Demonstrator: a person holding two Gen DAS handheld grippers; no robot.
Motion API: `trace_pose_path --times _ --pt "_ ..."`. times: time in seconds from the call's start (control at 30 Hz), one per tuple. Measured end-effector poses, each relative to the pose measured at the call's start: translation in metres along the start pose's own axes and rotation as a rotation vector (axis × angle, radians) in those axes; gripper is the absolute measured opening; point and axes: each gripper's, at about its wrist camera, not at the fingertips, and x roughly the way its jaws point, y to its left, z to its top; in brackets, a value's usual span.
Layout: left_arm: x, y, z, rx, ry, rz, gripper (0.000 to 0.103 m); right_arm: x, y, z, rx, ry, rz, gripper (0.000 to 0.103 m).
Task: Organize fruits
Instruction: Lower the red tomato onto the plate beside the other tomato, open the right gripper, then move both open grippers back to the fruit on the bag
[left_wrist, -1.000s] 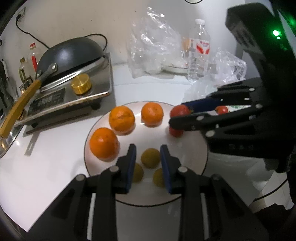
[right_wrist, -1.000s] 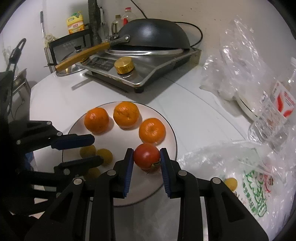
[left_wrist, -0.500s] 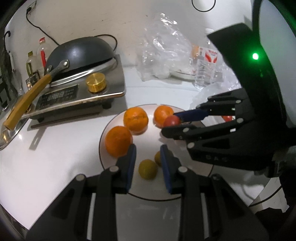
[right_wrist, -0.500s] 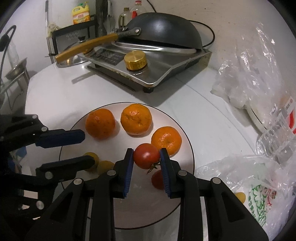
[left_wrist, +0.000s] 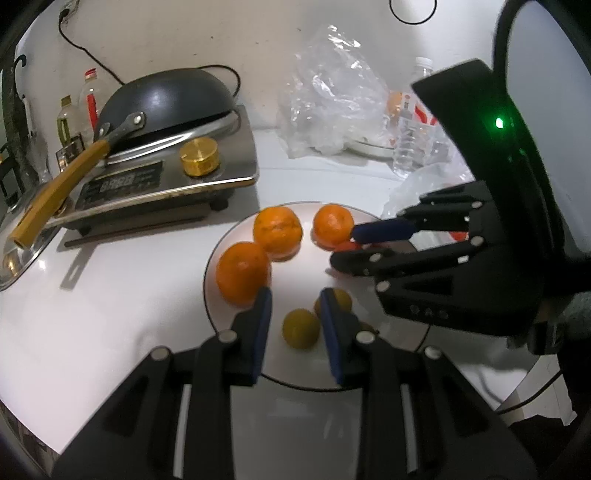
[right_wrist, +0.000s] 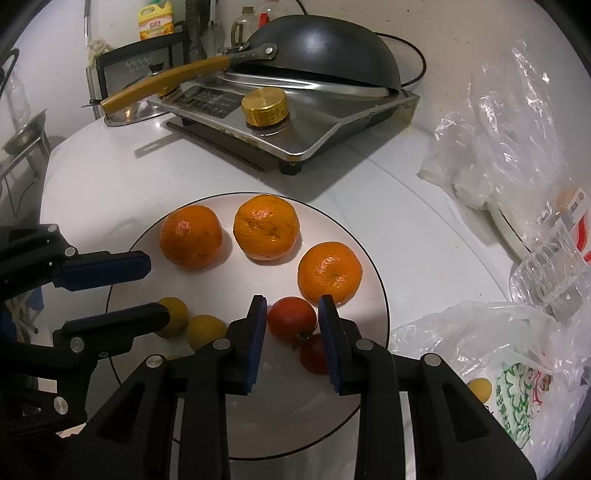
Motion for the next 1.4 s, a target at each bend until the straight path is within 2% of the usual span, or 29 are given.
trace_pose_path --times 0.23,0.3,0.63,0.83,1.13,1.4 --pt "-0.004 -0.004 -0.002 0.008 0.004 0.009 0.029 -0.011 -0.003 -0.002 0.010 -0.012 -0.016 0.033" --pt "-0.007 -0.006 -0.002 0.012 0.001 0.011 0.030 -0.016 -0.005 -0.003 0.016 -0.019 -0.022 0.037" --pt "-0.021 -0.020 -0.003 0.025 -0.008 0.028 0.034 -0.045 -0.010 -0.014 0.036 -0.056 -0.036 0.038" --pt "-0.033 -0.032 -0.001 0.031 -0.029 0.023 0.049 -0.066 -0.014 -0.023 0.052 -0.078 -0.047 0.038" --pt "-0.042 -0.051 0.001 0.034 -0.030 0.032 0.049 -0.095 -0.021 -0.039 0.076 -0.105 -0.059 0.038" --pt "-0.044 -0.075 0.008 0.027 -0.026 -0.004 0.049 -0.119 -0.037 -0.057 0.112 -0.135 -0.065 0.038"
